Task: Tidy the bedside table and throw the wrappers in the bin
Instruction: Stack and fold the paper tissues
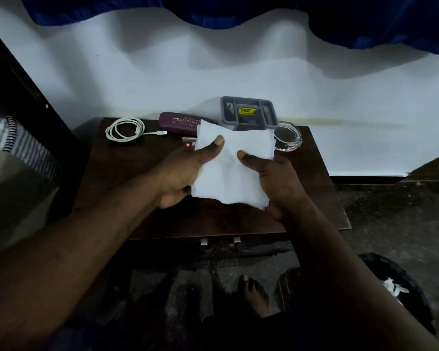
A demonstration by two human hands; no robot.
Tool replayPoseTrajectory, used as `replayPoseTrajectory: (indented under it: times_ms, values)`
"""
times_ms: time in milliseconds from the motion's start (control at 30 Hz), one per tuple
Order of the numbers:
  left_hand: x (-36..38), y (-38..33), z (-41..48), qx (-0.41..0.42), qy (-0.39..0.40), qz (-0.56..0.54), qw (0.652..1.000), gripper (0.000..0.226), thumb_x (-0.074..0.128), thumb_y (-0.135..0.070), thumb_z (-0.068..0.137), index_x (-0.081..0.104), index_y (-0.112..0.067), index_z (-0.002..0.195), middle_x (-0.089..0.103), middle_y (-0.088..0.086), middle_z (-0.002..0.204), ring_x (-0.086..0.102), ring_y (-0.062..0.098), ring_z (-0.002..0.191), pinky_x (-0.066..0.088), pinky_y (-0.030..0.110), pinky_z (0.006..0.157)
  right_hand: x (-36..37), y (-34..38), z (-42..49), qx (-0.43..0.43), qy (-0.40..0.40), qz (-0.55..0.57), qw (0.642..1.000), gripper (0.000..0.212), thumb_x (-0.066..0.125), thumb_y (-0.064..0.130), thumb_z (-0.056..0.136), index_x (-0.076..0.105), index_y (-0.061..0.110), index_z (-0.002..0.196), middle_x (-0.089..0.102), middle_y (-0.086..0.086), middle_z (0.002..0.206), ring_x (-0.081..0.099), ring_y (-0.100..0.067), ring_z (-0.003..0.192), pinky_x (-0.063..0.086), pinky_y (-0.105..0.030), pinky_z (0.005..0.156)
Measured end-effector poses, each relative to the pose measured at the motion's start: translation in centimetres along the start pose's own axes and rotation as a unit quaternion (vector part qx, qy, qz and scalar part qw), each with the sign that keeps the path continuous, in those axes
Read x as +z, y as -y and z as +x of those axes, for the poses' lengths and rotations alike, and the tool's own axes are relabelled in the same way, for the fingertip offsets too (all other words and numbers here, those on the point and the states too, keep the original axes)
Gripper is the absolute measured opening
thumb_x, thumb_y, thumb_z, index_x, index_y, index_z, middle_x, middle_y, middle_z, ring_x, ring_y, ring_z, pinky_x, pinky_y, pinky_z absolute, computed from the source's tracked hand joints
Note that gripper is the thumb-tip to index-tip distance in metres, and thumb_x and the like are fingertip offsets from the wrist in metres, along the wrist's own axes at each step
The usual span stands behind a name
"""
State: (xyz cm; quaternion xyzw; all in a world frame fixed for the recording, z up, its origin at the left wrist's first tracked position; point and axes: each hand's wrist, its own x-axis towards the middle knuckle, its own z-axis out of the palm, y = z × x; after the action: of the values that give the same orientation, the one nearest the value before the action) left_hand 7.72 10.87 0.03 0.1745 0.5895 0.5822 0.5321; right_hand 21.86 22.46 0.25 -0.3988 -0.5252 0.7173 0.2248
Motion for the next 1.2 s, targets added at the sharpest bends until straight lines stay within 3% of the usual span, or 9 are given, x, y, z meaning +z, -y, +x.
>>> replayPoseTrajectory:
  times_ms: [167,267,333,433,533,700,867,1100,1200]
  values:
    - [-0.3,-0.1,0.4,-0.028,-0.035,-0.018,0.999,0.048,0.056,-0.058,0.096,0.073,-0.019,0.118,0.078,0.0,0.115,0.075,0.019,0.107,0.057,0.041,0.096,0.1,-0.2,1.5,-0.008,0.005,-0.021,1.0,0.012,0.073,0.004,0.092,0.077,0.015,0.094,0.082,-0.004,0.094,0.079,-0.026,0.088,0.064,-0.046,0.082]
    - [-0.2,-0.5,0.5,-0.006,-0.071,-0.022,0.997,0.04,0.053,-0.055,0.1,0.072,-0.022,0.113,0.079,-0.003,0.11,0.076,0.02,0.104,0.059,0.042,0.089,0.3,0.3,2.1,-0.017,-0.008,-0.005,1.0,0.016,0.07,-0.002,0.092,0.075,0.013,0.091,0.081,0.001,0.083,0.078,-0.017,0.075,0.065,-0.036,0.069]
    - [-0.1,-0.5,0.5,-0.006,-0.083,-0.025,0.996,0.037,0.052,-0.054,0.101,0.071,-0.025,0.11,0.08,-0.005,0.108,0.077,0.02,0.102,0.061,0.044,0.086,0.6,0.5,2.3,-0.005,-0.006,0.023,1.0,0.012,0.069,-0.001,0.093,0.074,0.01,0.096,0.081,-0.003,0.089,0.079,-0.018,0.076,0.065,-0.033,0.066]
    - [0.1,-0.4,0.6,-0.016,-0.068,-0.044,0.997,0.042,0.047,-0.057,0.101,0.068,-0.024,0.116,0.079,0.002,0.11,0.078,0.027,0.098,0.064,0.051,0.078,0.9,0.7,2.7,-0.002,-0.018,0.04,0.999,0.012,0.069,-0.001,0.093,0.074,0.009,0.097,0.081,-0.001,0.087,0.078,-0.016,0.073,0.065,-0.031,0.063]
    - [-0.3,-0.6,0.9,0.001,-0.095,-0.059,0.994,0.045,0.047,-0.054,0.103,0.067,-0.018,0.121,0.079,0.005,0.109,0.078,0.025,0.092,0.064,0.043,0.068,0.8,0.9,3.1,-0.004,-0.037,0.051,0.998,0.012,0.071,-0.001,0.092,0.074,0.01,0.096,0.08,0.002,0.079,0.077,-0.015,0.068,0.062,-0.028,0.058]
    - [-1.2,-0.5,1.8,0.015,-0.115,-0.067,0.991,0.035,0.053,-0.042,0.105,0.071,-0.015,0.119,0.079,0.005,0.111,0.077,0.024,0.101,0.063,0.045,0.083,0.4,0.9,3.3,0.0,-0.036,0.064,0.997,0.013,0.071,0.002,0.094,0.074,0.014,0.094,0.08,0.003,0.08,0.078,-0.015,0.07,0.062,-0.03,0.059]
    - [-0.7,-0.3,1.9,0.001,-0.104,-0.058,0.993,0.026,0.054,-0.031,0.106,0.07,-0.014,0.117,0.078,0.007,0.114,0.077,0.025,0.1,0.063,0.048,0.083,0.6,0.8,3.6,-0.028,-0.047,0.076,0.996,0.017,0.067,0.001,0.096,0.073,0.016,0.092,0.079,0.009,0.076,0.076,-0.008,0.068,0.061,-0.025,0.06]
    - [-1.8,-0.5,2.2,-0.006,-0.086,-0.054,0.995,0.052,0.052,-0.06,0.098,0.07,-0.02,0.127,0.077,0.002,0.118,0.075,0.022,0.106,0.062,0.04,0.081,0.6,0.8,3.4,-0.032,-0.01,0.043,0.998,0.018,0.067,0.004,0.097,0.073,0.019,0.091,0.08,0.008,0.083,0.077,-0.009,0.076,0.064,-0.028,0.074]
    - [-2.4,-0.7,2.4,-0.012,-0.084,-0.066,0.994,0.042,0.066,-0.04,0.096,0.071,-0.013,0.128,0.076,0.005,0.122,0.073,0.022,0.111,0.058,0.037,0.093,0.9,0.7,3.3,-0.018,0.011,0.029,0.999,0.012,0.068,0.007,0.098,0.075,0.015,0.093,0.081,0.002,0.087,0.078,-0.014,0.08,0.065,-0.032,0.076]
